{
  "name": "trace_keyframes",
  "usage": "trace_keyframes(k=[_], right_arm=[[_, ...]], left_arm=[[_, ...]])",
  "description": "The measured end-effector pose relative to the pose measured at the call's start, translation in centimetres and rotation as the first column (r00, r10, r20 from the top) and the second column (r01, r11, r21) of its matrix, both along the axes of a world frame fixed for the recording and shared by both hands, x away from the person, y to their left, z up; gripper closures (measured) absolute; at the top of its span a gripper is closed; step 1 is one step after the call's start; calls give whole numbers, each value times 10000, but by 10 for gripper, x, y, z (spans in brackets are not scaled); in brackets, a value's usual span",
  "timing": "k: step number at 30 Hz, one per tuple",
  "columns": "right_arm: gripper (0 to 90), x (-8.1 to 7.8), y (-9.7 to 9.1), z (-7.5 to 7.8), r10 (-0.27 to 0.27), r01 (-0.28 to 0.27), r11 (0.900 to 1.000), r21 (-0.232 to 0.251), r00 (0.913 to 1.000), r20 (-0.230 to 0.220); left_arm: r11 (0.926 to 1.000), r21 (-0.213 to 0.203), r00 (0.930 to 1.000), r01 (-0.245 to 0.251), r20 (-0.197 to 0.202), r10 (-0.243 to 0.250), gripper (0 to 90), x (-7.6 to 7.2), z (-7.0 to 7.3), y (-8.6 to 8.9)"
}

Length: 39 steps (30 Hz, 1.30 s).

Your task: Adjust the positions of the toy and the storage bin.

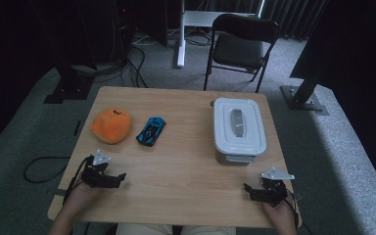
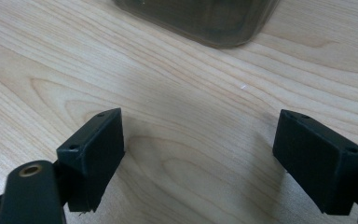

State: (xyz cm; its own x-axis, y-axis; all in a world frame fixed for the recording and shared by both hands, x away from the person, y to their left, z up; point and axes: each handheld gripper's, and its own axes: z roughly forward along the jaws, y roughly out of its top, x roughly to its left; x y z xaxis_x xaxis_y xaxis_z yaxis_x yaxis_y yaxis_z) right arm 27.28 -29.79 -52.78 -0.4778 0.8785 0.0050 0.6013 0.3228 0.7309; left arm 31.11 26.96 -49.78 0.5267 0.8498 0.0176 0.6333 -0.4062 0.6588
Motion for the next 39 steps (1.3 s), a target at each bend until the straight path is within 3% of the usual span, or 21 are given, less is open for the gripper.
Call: trace_keyframes(k=[3,5,8,15,17,19,26,32,39], right_arm=[[159,0,0,0,0,0,10000,-1,10000,0],[158,0,0,0,1,-1,10000,1,10000,-1],[158,0,0,0,3,-3,10000,2,10000,-2],[158,0,0,0,2,-2,10000,1,10000,-2],[159,0,0,0,1,-1,10000,3,10000,-6],[159,0,0,0,2,-2,10000,3,10000,-4],[158,0,0,0,4,-4,10000,4,10000,-2],[159,0,0,0,5,-5,10000,4,10000,-1],[159,0,0,0,4,-4,10000,3,10000,-2]], left_arm=[[10000,-25,10000,-56,-7,56,74,6,4,-4],[9999,-103,9999,-89,103,90,130,10,9,-6],[10000,22,9999,38,151,-38,130,15,14,-13],[9994,-268,9997,237,60,-236,128,30,25,-27],[10000,-31,9999,-72,97,72,110,36,29,-33],[9998,-126,9998,-124,139,125,107,40,32,-36],[9997,-170,9999,155,48,-154,84,58,40,-51],[10000,47,9999,-23,130,23,84,76,44,-64],[9996,235,9999,127,-80,-125,84,97,47,-77]])
